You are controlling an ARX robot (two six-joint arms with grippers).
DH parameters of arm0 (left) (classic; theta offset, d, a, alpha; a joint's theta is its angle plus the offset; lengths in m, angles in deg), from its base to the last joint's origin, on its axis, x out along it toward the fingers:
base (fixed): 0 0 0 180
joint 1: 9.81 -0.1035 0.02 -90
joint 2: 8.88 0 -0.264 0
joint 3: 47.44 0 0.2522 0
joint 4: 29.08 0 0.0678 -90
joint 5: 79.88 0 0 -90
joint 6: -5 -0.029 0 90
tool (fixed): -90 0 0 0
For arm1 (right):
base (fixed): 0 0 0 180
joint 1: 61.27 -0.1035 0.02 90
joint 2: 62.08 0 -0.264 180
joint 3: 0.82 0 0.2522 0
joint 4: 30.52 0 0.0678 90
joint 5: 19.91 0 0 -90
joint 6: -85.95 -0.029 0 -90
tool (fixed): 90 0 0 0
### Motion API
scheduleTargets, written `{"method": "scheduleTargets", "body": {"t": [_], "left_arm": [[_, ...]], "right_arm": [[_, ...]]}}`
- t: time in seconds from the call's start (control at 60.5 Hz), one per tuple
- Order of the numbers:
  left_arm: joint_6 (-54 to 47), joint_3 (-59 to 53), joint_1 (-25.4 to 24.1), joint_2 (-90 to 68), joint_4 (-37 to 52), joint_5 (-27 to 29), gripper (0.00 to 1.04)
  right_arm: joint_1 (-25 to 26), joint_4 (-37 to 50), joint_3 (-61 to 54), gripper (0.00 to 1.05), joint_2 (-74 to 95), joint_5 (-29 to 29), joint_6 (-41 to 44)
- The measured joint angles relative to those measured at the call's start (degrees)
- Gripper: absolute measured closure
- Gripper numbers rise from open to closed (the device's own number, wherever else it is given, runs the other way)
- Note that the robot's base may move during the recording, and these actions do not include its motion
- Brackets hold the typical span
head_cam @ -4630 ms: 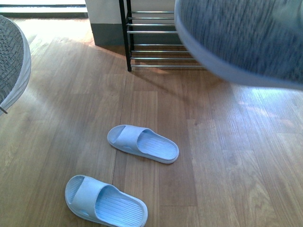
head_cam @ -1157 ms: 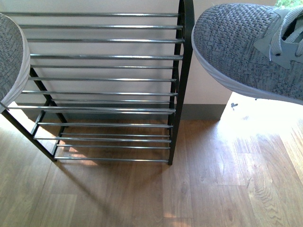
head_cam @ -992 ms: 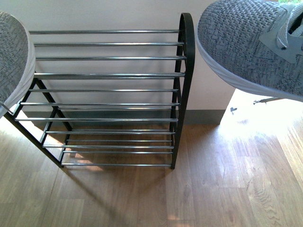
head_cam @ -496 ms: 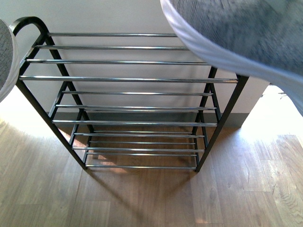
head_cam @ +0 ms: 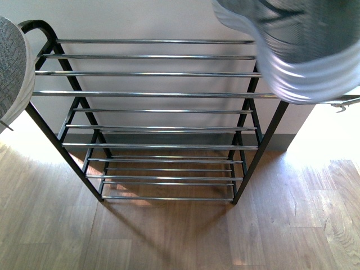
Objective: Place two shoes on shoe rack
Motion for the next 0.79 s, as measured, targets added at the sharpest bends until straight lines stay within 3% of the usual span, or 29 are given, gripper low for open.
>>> {"method": "scheduleTargets", "body": {"t": [0.265,0.347,0.364,0.579,0.794], "left_arm": [[0.0,0.0,0.0,0.0,0.0,0.0,1.03],[0.0,0.0,0.0,0.0,0.0,-0.02,1.03],[0.0,0.0,0.0,0.0,0.0,-0.02,1.03],[0.0,0.0,-0.02,0.0,0.0,0.04,1.03],[0.0,0.0,0.04,0.0,0.0,0.0,1.03]], "right_arm": [[-0.98,-1.14,9.33,1.03,12.98,4.22,-11.28],[0.42,0.5,11.15,1.03,17.62,5.51,-16.04],[3.58,3.5,13.14,1.03,24.81,7.13,-23.04],[6.67,6.58,16.11,1.03,32.81,9.75,-25.44],[6.08,6.01,17.88,1.03,35.78,10.36,-25.55]]}}
